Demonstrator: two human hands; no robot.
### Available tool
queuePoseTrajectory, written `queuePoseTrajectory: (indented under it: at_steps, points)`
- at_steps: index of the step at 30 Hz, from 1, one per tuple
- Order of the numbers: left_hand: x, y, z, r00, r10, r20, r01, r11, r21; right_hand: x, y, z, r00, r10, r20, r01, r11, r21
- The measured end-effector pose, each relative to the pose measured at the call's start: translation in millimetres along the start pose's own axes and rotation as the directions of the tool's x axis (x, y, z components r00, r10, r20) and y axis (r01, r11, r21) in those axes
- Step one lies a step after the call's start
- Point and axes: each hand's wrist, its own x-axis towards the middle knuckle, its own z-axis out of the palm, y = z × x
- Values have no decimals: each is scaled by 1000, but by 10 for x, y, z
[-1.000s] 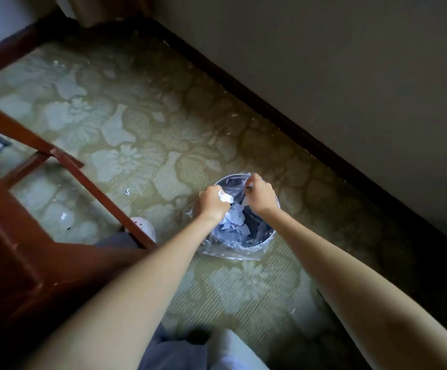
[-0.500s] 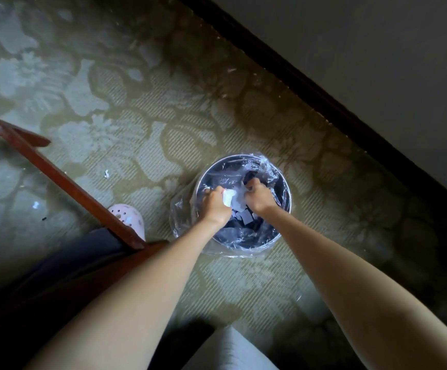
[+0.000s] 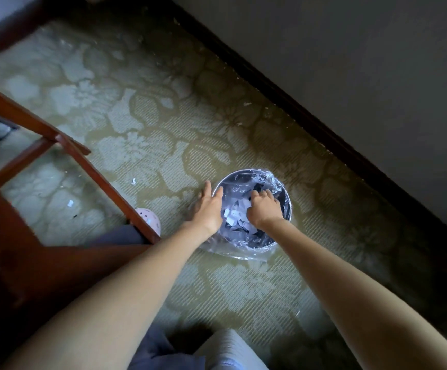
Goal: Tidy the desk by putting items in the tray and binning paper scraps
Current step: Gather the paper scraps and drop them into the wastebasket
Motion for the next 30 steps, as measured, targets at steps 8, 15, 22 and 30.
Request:
queuePoseTrajectory:
  at_steps: [8,15,22,30]
  points:
    - [-1062,80,-1020,926,84,-368,-2,976,218,-1040,-723,-934,855,-332,-398,196,918,-344]
    - [-2473,-167,-1770,685,44,-727,48,993,106,-2325,-1592,-1550,549,-578,-604,394,816,-422]
    - [-3807,-1066,-1973,381,-208,-901,250,961,-116,-3408,-2662,-1250,281,-761,-585,635,604,-481]
    - [-4891,-2599,-1563,149,-592,-792,387,772,-504,-4246,-4005,-171,147,-944,-295,794,290,-534]
